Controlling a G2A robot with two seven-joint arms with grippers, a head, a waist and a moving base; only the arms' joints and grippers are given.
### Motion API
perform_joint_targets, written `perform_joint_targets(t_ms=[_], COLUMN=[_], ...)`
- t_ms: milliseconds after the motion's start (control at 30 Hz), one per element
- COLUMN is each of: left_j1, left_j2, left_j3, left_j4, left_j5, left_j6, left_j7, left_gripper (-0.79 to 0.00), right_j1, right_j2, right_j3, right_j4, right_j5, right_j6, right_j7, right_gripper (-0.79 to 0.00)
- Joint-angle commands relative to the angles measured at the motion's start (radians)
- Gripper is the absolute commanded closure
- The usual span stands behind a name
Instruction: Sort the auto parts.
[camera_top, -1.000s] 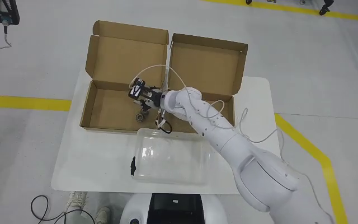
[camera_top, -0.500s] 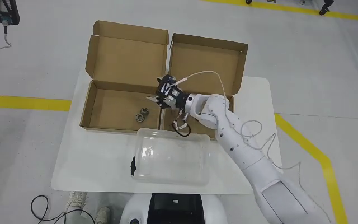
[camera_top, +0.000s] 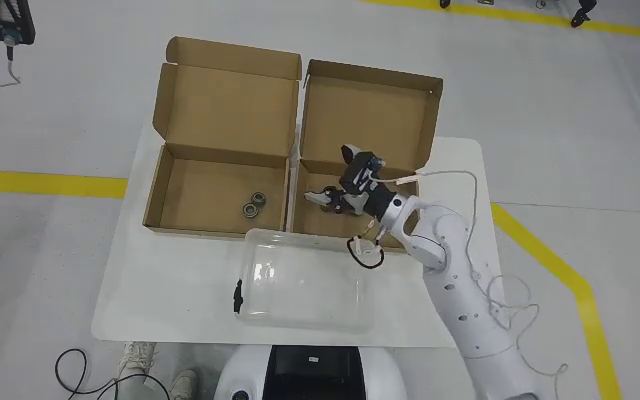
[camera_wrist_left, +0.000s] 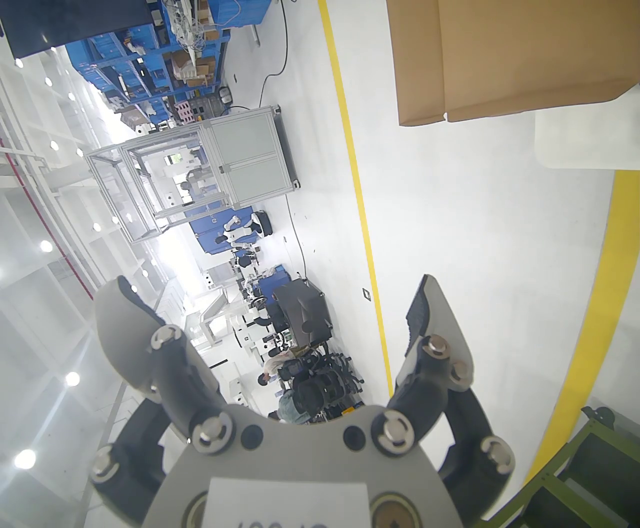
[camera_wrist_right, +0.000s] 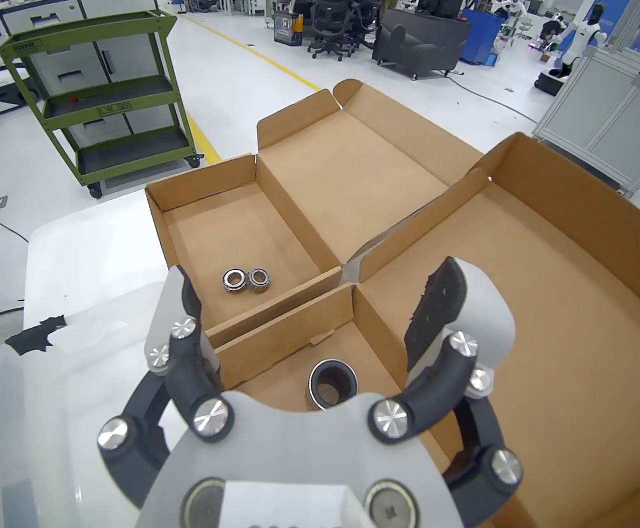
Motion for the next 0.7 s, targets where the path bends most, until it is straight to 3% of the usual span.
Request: perform_joint_targets(t_ms=[0,333,667], left_j1=[0.0,0.0,0.0], left_j2=[0.0,0.0,0.0], left_j3=[0.0,0.0,0.0], left_j4=[0.0,0.0,0.0], left_j5=[0.0,0.0,0.0], left_j6=[0.0,0.0,0.0], left_j7=[0.0,0.0,0.0], left_gripper=[-0.785,-0.785,-0.785], right_j1=[-0.026,-0.227,-0.518], right_j2=[0.006,0.044,0.072], right_j3=[0.021,0.177,0.348], right_j4=[-0.02,-0.197,-0.44], right_j5=[0.005,-0.002,-0.026], right_j6=[0.003,0.053,0.124], right_j7=[-0.007,-0.041,-0.132], right_gripper=[-0.785,-0.785,-0.785])
